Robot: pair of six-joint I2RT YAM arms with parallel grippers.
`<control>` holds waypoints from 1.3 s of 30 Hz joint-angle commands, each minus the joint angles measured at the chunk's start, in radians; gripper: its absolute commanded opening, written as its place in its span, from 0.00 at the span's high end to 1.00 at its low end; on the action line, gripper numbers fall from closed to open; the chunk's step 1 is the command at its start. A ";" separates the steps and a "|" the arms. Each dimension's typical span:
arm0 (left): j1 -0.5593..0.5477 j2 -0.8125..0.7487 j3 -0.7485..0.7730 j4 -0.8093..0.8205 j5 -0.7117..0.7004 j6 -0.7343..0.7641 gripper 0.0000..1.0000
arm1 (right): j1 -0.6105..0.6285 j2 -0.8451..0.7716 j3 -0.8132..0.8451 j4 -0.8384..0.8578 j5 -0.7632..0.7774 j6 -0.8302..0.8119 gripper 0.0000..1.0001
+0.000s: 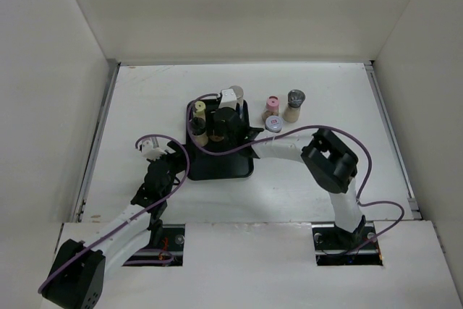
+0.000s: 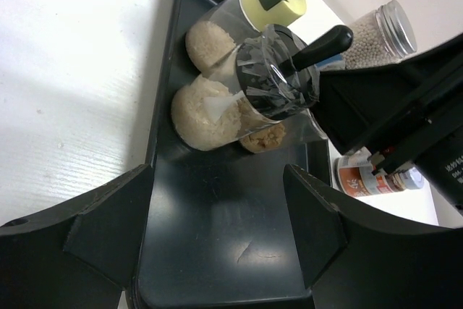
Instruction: Organize the condiment bottles
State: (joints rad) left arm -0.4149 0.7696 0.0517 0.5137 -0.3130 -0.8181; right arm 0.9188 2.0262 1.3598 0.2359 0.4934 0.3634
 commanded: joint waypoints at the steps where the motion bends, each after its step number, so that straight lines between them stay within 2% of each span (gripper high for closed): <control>1: -0.002 -0.007 -0.030 0.052 0.003 0.010 0.28 | 0.016 0.012 0.075 0.066 0.013 0.022 0.24; 5: -0.006 0.011 -0.026 0.054 0.002 0.011 0.28 | 0.018 -0.014 0.064 0.059 0.022 0.014 0.14; 8: -0.003 -0.004 -0.030 0.052 0.002 0.010 0.28 | 0.018 -0.078 0.016 0.054 0.049 0.016 0.12; 18: -0.002 0.016 -0.024 0.054 0.003 0.008 0.28 | -0.022 -0.401 -0.211 0.054 0.082 -0.011 0.14; 20: -0.002 0.008 -0.026 0.054 0.006 0.008 0.29 | -0.062 -0.473 -0.275 0.062 0.086 -0.015 0.20; 21: 0.001 -0.001 -0.030 0.054 0.006 0.008 0.29 | -0.095 -0.516 -0.316 0.059 0.094 -0.017 0.26; 23: 0.003 0.003 -0.030 0.054 0.005 0.007 0.28 | -0.168 -0.575 -0.373 0.052 0.105 -0.018 0.49; 25: -0.002 0.016 -0.024 0.054 0.006 0.008 0.29 | -0.262 -0.615 -0.419 0.054 0.106 -0.011 0.56; 26: -0.003 0.016 -0.024 0.055 0.008 0.008 0.29 | -0.303 -0.619 -0.430 0.051 0.099 -0.009 0.55; 28: -0.002 0.007 -0.027 0.057 0.008 0.010 0.29 | -0.381 -0.607 -0.435 0.014 0.085 -0.021 0.43; 30: 0.001 0.007 -0.029 0.057 0.005 0.010 0.28 | -0.436 -0.581 -0.416 -0.020 0.076 -0.030 0.16; 31: 0.001 0.011 -0.027 0.057 0.006 0.010 0.28 | -0.456 -0.564 -0.406 -0.023 0.068 -0.041 0.09; 35: -0.002 0.016 -0.024 0.057 0.003 0.010 0.28 | -0.493 -0.477 -0.343 -0.038 0.004 -0.070 0.01; 39: -0.003 0.027 -0.021 0.059 0.003 0.011 0.28 | -0.511 -0.396 -0.280 -0.055 -0.006 -0.080 0.00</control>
State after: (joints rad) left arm -0.4149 0.7895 0.0517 0.5213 -0.3099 -0.8177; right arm 0.4210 1.6012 1.0054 0.1795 0.5213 0.3058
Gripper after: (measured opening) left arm 0.713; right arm 0.998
